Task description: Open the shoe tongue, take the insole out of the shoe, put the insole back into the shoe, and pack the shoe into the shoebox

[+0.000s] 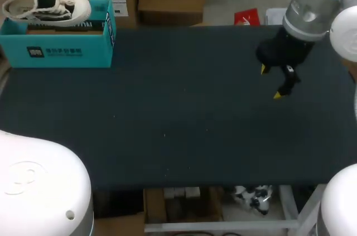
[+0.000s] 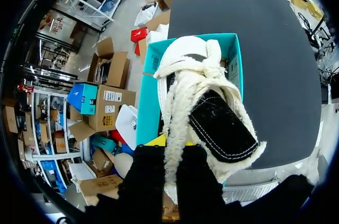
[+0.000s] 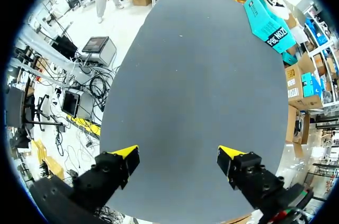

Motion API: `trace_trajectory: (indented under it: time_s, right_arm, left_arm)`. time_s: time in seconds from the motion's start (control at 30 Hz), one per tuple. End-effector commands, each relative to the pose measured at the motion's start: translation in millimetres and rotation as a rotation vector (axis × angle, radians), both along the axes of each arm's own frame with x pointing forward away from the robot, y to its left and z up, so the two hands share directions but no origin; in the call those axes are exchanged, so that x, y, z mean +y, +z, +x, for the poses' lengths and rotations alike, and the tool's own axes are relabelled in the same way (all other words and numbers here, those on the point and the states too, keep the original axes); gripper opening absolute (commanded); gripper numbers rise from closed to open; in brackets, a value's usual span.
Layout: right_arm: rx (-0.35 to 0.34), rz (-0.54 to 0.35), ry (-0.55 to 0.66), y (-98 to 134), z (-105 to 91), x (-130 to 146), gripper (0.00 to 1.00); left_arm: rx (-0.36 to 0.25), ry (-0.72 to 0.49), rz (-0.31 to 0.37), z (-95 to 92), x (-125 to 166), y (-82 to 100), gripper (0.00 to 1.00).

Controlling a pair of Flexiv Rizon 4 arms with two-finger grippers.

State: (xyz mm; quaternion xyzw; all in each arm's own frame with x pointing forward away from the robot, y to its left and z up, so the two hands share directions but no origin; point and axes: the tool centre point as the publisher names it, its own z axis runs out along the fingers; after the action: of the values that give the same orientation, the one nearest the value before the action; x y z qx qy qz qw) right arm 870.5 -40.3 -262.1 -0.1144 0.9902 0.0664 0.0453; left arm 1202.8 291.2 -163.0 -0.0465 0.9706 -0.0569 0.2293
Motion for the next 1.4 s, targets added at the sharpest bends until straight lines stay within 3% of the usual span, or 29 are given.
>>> trace_trajectory:
  time_s: [0.03, 0.27, 0.47, 0.7, 0.73, 0.77, 0.8, 0.93, 1.17, 1.4]
  right_arm:
    - [-0.001, -0.002, 0.000, 0, -1.0, 0, 1.00]
    - [-0.001, -0.002, 0.000, 0, -1.0, 0, 1.00]
    - [-0.001, -0.002, 0.000, 0, -1.0, 0, 1.00]
    - [-0.001, -0.002, 0.000, 0, -1.0, 0, 1.00]
    - [-0.001, -0.002, 0.000, 0, -1.0, 0, 1.00]
    - [-0.001, -0.002, 0.000, 0, -1.0, 0, 1.00]
    - [-0.001, -0.002, 0.000, 0, -1.0, 0, 1.00]
    - [-0.001, -0.002, 0.000, 0, -1.0, 0, 1.00]
    - [-0.001, -0.002, 0.000, 0, -1.0, 0, 1.00]
    - [-0.001, -0.002, 0.000, 0, -1.0, 0, 1.00]
  left_arm:
    - [0.081, -0.015, -0.026, 44.7, 9, -28.5, 0.00]
    - [0.169, -0.038, -0.050, 70.0, 15, -79.8, 0.00]
    - [0.244, -0.074, -0.048, 75.2, 10, -120.2, 0.00]
    - [0.284, -0.131, -0.032, 67.5, -7, -138.0, 0.00]
    - [0.286, -0.131, -0.029, 66.8, -8, -139.2, 0.13]
    - [0.291, -0.134, -0.027, 66.5, -8, -139.6, 0.60]
    - [0.292, -0.134, -0.027, 66.2, -9, -139.9, 1.00]
    - [0.292, -0.115, -0.027, 61.7, -13, -134.5, 1.00]
    - [0.258, -0.122, -0.006, 38.7, -34, -96.7, 1.00]
    - [0.205, -0.109, 0.032, -3.7, -60, -55.2, 1.00]
